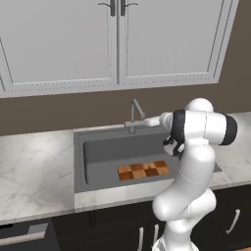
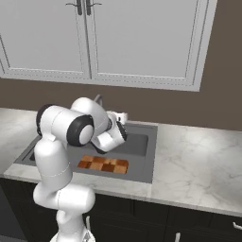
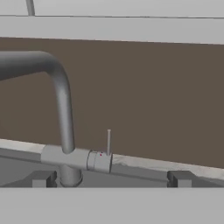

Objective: Turn on the sink faucet with hot water and rinse the cutting board for ten seconds, then turn off the faucet. Push the cutting board to reach the water if necessary.

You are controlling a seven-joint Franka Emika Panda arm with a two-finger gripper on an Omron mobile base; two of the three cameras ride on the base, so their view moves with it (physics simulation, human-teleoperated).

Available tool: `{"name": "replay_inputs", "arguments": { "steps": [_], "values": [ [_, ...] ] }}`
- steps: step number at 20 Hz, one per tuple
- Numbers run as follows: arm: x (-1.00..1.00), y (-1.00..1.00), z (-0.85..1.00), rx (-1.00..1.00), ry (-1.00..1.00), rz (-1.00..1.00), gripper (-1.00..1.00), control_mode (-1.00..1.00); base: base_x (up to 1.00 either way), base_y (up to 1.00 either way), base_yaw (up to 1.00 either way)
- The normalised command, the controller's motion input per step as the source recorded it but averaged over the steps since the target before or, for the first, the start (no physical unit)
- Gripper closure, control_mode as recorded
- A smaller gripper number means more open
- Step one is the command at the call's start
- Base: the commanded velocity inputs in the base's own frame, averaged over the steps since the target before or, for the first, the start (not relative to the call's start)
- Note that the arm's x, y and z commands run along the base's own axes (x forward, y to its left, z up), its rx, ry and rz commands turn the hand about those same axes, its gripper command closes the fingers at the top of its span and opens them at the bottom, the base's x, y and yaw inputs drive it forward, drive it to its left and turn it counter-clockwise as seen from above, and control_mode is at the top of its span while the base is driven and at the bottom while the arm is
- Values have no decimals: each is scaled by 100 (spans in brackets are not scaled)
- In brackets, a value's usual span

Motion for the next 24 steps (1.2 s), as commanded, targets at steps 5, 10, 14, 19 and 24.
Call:
{"name": "replay_inputs", "arguments": {
  "steps": [5,10,14,19,24],
  "values": [
    [0,5,-17,0,-5,0,-100,-100,0,0,0],
    [1,1,-9,0,-5,0,-100,-100,0,0,0],
    [7,1,0,0,-4,0,-100,-100,0,0,0],
    [7,0,-4,0,-3,0,-100,-100,0,0,0],
    [1,0,-10,0,-2,0,-100,-100,0,0,0]
  ]
}}
